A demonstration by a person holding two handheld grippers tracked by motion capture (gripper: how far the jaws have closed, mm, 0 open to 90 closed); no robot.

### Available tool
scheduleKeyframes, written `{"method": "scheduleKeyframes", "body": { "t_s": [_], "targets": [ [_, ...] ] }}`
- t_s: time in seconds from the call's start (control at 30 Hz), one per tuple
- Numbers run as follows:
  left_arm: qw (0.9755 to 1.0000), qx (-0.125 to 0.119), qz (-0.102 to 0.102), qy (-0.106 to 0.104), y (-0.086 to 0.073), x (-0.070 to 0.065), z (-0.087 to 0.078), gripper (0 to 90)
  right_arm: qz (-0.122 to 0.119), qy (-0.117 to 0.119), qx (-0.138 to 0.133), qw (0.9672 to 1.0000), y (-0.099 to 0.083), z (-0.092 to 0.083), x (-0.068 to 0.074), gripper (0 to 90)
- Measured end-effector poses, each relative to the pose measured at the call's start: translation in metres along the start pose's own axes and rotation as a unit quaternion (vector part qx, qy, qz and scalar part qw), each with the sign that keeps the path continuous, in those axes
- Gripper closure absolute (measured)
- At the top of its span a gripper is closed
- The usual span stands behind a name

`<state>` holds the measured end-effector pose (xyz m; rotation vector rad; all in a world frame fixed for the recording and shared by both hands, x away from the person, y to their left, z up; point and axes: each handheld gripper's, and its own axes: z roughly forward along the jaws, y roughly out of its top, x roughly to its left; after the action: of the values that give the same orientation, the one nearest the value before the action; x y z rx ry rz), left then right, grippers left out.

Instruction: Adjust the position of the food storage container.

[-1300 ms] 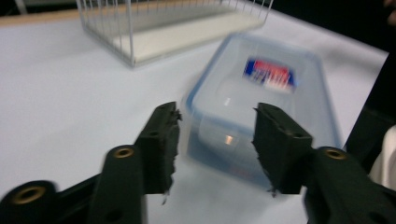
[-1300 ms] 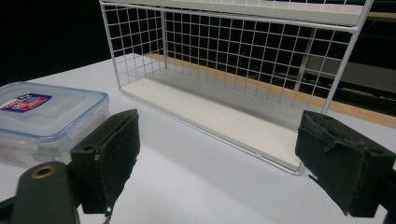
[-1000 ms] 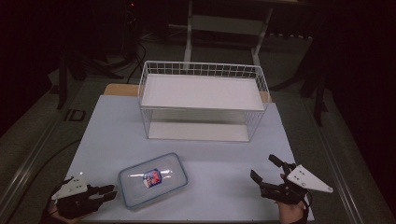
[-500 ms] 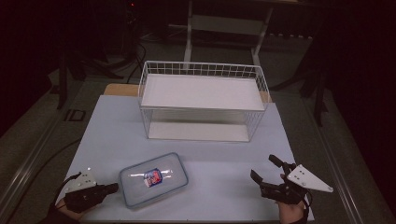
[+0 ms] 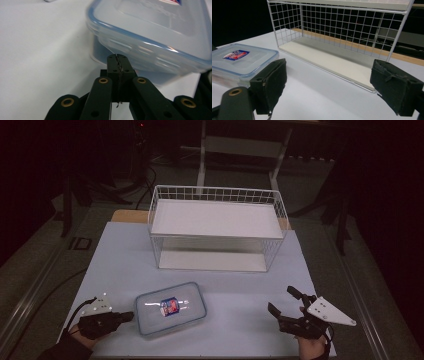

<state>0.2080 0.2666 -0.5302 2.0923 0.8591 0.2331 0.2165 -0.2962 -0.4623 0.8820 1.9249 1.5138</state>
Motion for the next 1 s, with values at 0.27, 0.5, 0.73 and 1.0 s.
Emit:
{"method": "scheduleKeyframes", "body": {
  "t_s": [0.27, 0.5, 0.73, 1.0],
  "targets": [
    [1.0000, -0.007, -0.003, -0.003, 0.001, -0.002, 0.001, 89.6, -0.002, 0.003, 0.005, 1.0000, 0.000, 0.002, 0.002, 13.7],
    [1.0000, 0.000, 0.005, -0.006, 0.016, -0.001, 0.016, 89.6, -0.003, 0.004, 0.006, 1.0000, 0.000, 0.003, 0.003, 13.8],
    [0.9997, -0.001, 0.012, -0.022, 0.038, 0.000, 0.042, 89.6, -0.001, 0.006, 0.008, 1.0000, 0.000, 0.003, 0.003, 13.7],
    [0.9995, 0.003, 0.021, -0.023, 0.054, 0.003, 0.057, 89.6, -0.002, 0.008, 0.008, 0.9999, -0.001, 0.003, 0.004, 13.7]
  ]
}}
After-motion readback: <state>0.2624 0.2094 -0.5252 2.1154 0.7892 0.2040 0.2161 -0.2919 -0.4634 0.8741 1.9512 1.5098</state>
